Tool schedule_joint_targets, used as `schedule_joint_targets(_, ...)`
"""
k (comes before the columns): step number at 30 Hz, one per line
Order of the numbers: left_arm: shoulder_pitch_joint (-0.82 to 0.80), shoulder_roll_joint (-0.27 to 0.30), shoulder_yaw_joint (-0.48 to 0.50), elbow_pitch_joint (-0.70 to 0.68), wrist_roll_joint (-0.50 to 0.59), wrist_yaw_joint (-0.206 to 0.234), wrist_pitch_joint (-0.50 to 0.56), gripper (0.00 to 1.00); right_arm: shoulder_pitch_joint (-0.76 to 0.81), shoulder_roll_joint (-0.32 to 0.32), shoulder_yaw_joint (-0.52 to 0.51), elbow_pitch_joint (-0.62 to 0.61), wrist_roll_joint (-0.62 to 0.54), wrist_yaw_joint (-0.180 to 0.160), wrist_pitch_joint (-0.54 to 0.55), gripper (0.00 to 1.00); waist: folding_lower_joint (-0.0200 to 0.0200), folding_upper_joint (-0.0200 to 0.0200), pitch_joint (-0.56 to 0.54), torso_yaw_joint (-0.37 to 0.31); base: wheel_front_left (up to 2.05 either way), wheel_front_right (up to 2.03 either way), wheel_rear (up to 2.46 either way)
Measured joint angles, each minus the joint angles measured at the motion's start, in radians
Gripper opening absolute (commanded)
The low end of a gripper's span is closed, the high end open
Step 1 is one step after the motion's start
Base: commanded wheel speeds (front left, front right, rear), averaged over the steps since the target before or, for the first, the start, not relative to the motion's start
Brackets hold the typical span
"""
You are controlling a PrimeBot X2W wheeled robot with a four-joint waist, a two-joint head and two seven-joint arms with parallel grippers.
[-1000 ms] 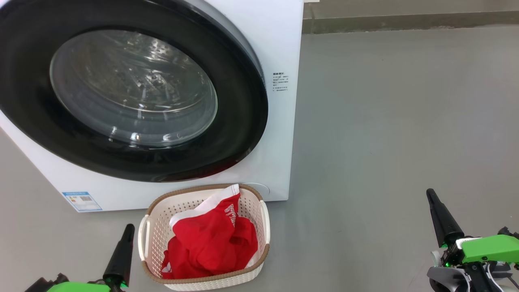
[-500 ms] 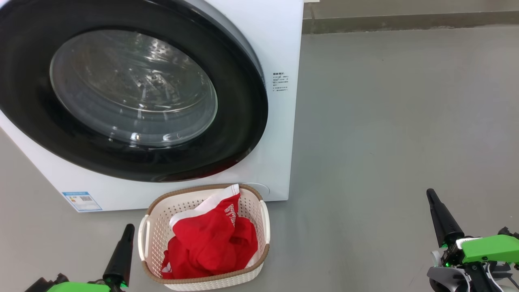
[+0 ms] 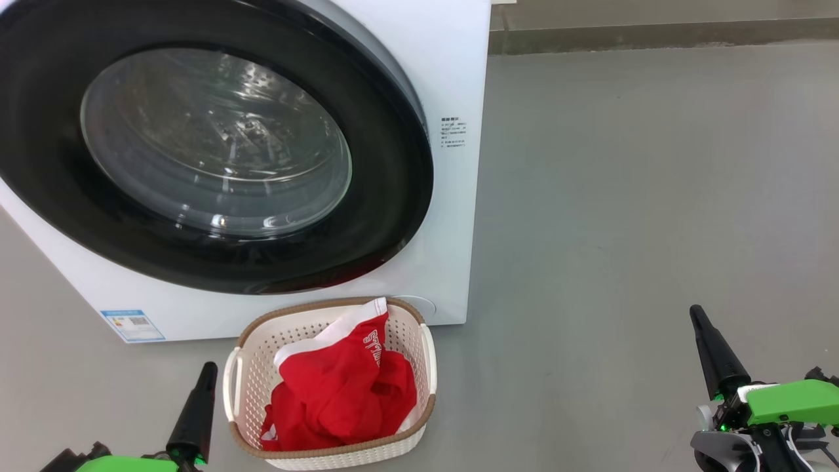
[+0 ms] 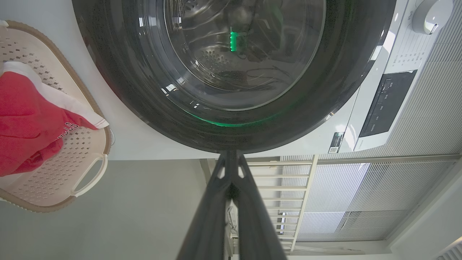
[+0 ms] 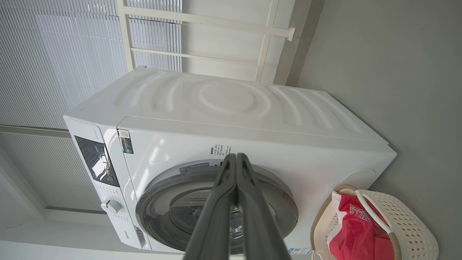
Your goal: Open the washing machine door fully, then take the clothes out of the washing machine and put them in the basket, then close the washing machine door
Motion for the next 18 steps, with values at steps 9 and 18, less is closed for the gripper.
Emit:
schedule_joint_targets(9,0.0,0.0,0.0,0.0,0.0,0.0,0.0,0.0,0.0,0.0,-0.001,0.0,0.0,0.0,0.0,0.0,0.0,0.0,0.0,0.0,0.0,0.0,0.0)
schedule_joint_targets(18,0.0,-0.001,0.001,0.0,0.0,0.0,0.0,0.0,0.0,0.001,-0.001,0.0,0.0,0.0,0.0,0.0,-0.0001,0.0,0.0,0.0,0.0,0.0,0.0)
